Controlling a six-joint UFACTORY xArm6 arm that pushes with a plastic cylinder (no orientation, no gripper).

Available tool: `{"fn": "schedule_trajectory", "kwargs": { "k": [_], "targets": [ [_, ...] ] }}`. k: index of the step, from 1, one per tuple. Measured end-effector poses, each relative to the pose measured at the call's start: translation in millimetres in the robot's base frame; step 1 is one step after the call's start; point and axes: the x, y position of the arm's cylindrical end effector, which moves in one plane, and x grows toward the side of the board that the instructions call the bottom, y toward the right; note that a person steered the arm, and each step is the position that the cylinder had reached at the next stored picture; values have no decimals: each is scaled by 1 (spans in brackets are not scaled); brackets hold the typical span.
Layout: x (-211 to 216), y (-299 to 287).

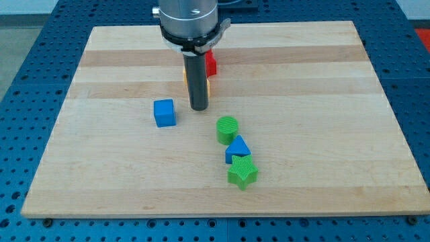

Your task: Move your arm to the left of the blue cube

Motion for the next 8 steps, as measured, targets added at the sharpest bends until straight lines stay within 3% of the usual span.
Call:
{"fn": "schedule_trajectory", "kwargs": {
  "k": [7,8],
  "targets": [
    [71,-19],
    [100,-31]
  ]
}}
